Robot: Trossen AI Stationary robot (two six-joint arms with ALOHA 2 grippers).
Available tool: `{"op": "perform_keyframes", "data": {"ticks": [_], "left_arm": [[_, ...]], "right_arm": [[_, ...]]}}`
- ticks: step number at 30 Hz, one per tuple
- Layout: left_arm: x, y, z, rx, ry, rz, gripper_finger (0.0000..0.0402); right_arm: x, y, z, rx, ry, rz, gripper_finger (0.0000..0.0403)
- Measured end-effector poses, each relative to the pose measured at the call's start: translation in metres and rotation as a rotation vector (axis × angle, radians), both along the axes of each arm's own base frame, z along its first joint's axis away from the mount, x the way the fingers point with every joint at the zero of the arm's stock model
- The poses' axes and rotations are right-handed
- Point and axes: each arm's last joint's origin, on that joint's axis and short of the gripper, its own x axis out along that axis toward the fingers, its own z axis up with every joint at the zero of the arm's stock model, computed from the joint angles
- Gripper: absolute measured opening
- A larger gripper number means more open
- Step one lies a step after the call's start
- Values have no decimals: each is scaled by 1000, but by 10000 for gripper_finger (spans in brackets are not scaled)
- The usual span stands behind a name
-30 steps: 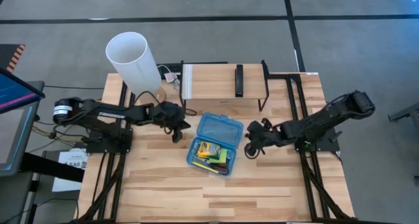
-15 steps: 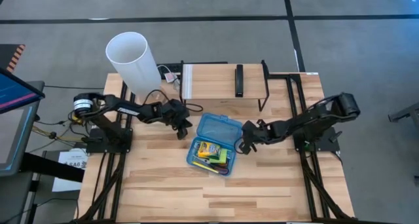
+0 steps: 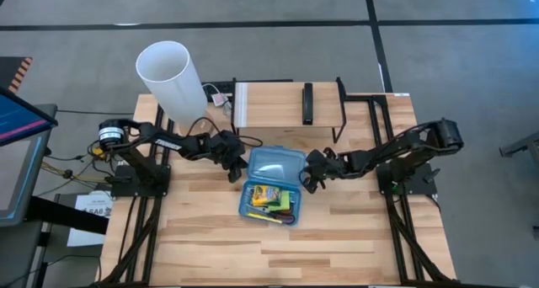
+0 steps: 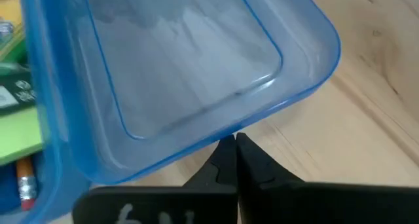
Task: Pack school essentials
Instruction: Close the blue supply box
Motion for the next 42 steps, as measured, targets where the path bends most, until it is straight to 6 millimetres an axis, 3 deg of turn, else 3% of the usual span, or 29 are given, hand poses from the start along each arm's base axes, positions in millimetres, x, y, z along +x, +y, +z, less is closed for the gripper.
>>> {"op": "perform_keyframes", "data": {"ticks": [12,26,32,42], "left_arm": [[3,-10,4,-48,-35,-67,0],[-4,-15,45,-4,-173,-71,0],[-3,-35,58,-1,-222,-147,0],[-1,-82,57,44,-209,-212,0]], "right_arm": [[3,0,4,-7,-43,22,8],[9,-1,11,-25,-115,48,8],[17,9,20,11,-141,156,8],[36,44,51,16,-246,315,7]]}}
